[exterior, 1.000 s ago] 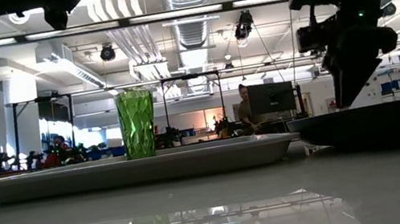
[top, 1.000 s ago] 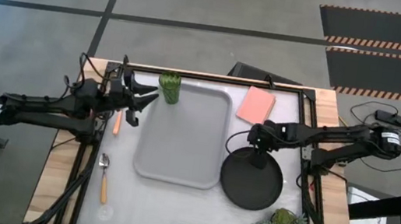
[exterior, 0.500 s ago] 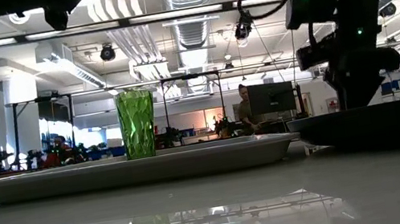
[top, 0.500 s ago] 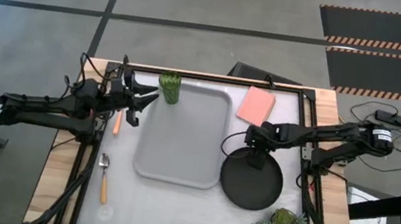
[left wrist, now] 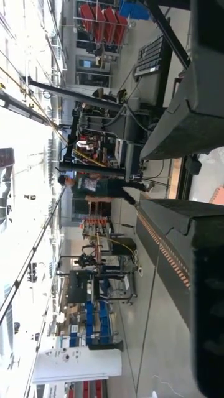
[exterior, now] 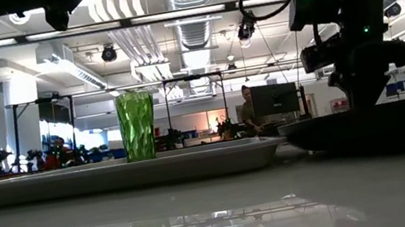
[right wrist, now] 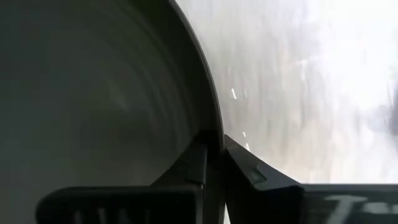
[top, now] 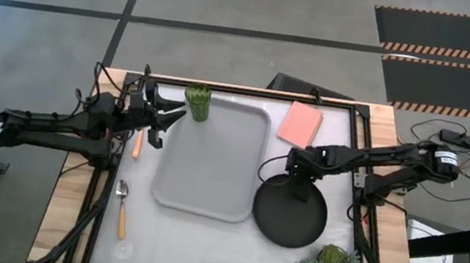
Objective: Pick and place plate/cup/fork/spoon on tray
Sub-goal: Put the black plate on the gray serving tray to the left of the green cup
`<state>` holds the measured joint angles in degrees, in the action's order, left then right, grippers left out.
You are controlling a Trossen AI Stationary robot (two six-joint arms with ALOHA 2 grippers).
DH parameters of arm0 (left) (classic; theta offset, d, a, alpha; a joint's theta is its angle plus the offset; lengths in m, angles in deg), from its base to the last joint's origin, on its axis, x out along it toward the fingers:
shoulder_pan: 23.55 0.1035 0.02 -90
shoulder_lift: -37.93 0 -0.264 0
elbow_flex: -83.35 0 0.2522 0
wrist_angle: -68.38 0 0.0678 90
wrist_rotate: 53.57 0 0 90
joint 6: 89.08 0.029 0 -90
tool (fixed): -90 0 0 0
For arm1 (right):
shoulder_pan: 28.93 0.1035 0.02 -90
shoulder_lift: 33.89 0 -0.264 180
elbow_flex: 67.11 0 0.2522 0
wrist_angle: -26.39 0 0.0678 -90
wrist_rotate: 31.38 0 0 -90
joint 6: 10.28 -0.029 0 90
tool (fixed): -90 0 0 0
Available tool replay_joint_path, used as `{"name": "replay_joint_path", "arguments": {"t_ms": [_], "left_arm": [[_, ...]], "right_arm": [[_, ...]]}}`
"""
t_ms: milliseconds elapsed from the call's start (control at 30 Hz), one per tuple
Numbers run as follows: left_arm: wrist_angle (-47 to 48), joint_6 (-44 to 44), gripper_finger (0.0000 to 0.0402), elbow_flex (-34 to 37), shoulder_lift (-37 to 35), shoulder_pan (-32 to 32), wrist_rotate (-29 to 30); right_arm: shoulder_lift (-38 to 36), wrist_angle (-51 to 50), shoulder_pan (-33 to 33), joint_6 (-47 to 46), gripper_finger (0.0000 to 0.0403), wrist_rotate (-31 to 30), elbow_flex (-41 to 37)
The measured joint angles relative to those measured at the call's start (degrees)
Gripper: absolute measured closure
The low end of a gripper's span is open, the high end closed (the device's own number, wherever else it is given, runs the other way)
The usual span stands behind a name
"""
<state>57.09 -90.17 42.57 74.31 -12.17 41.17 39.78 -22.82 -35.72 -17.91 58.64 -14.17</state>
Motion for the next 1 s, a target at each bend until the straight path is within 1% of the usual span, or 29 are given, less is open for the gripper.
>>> {"name": "replay_joint_path", "arguments": {"t_ms": [133, 300, 667, 867, 1000], "left_arm": [[0.02, -0.10, 0.0308, 0.00, 0.09, 0.01, 0.00], [0.02, -0.64, 0.0308, 0.00, 0.35, -0.01, 0.00], [0.43, -1.65, 0.0308, 0.17, 0.35, -0.01, -0.02], [0.39, -1.68, 0.0308, 0.17, 0.35, -0.01, -0.02], [0.25, -1.68, 0.0308, 0.17, 0.35, -0.01, -0.02]], "right_arm": [[-3.46, -1.63, 0.00, 0.59, 0.0390, -0.69, 1.05], [-8.42, -1.74, -0.01, 0.82, 0.0392, 0.95, 1.07], [-19.15, -1.94, -0.02, 0.82, 0.0394, 1.07, 1.23], [-22.64, -1.76, -0.02, 0.71, 0.0394, 1.32, 1.25], [-23.41, -1.61, -0.02, -0.34, 0.0394, 1.46, 1.27]]}}
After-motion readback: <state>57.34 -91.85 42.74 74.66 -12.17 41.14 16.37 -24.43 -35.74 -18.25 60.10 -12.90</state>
